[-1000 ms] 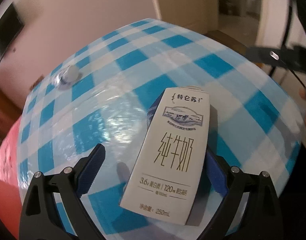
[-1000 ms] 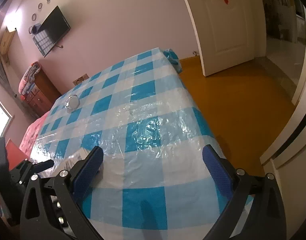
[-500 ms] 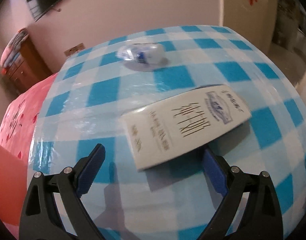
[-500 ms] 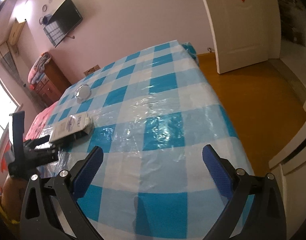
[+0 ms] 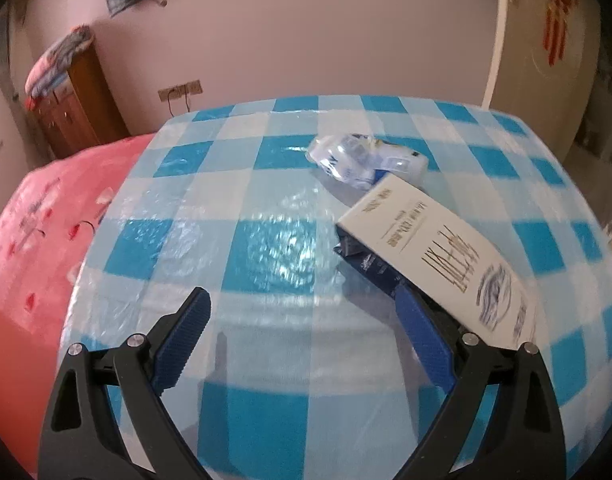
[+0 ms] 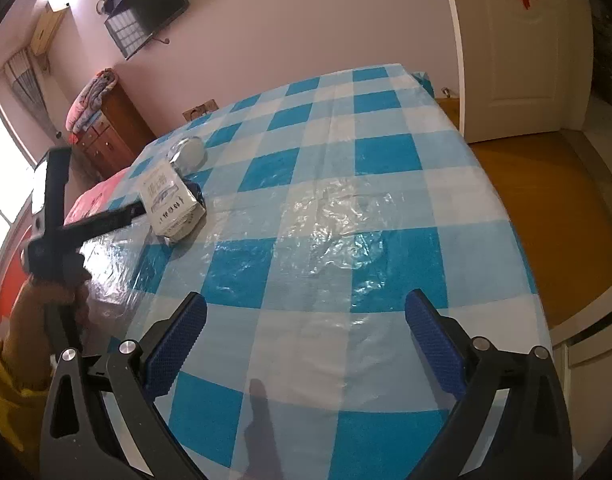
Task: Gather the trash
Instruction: 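Grasp the white milk carton with the left tool and lift it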
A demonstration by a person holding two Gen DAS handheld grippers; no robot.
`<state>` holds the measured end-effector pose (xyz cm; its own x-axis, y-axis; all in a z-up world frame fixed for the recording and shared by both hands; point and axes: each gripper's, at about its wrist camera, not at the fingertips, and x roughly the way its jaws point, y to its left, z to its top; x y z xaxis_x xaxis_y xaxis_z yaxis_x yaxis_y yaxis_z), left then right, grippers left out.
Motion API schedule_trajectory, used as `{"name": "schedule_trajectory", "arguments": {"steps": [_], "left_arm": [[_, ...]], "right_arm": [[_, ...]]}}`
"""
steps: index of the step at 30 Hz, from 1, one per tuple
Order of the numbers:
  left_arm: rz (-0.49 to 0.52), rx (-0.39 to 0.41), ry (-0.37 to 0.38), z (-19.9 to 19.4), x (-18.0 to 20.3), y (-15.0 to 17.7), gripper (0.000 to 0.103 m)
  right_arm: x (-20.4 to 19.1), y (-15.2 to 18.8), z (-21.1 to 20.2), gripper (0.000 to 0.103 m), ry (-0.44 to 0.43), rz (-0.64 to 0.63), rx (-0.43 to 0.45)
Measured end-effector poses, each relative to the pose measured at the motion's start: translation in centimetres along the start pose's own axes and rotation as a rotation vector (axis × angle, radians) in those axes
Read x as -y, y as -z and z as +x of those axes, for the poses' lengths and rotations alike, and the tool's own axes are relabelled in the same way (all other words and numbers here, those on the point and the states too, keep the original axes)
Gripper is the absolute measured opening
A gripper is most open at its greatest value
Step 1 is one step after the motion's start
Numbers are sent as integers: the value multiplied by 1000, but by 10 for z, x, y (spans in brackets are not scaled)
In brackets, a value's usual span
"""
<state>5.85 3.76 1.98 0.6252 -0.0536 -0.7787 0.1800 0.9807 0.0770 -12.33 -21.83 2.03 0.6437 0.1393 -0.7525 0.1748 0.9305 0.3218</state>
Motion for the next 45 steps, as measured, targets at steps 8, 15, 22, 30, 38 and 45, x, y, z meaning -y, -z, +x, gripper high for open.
{"name": "schedule_trajectory", "arguments": {"steps": [8, 15, 22, 30, 38, 45], "left_arm": [[-140, 77, 125, -32, 15, 12, 94], [-141, 72, 188, -34, 57, 5, 94], [-182, 36, 133, -11, 74, -6, 94], [-230, -61, 51, 15, 73, -9, 94], [-170, -45, 36, 18, 76, -7, 94], [-180, -33, 103, 15, 62, -8, 74]], "right_arm": [[6, -5, 4, 98, 6, 17, -10], [14, -6, 3, 98, -5, 26, -9], [26, -6, -2, 98, -9, 44, -4], [29, -9, 1, 98, -15, 36, -17], [26, -15, 7, 98, -20, 39, -41], [17, -24, 14, 98, -29, 24, -47]]}}
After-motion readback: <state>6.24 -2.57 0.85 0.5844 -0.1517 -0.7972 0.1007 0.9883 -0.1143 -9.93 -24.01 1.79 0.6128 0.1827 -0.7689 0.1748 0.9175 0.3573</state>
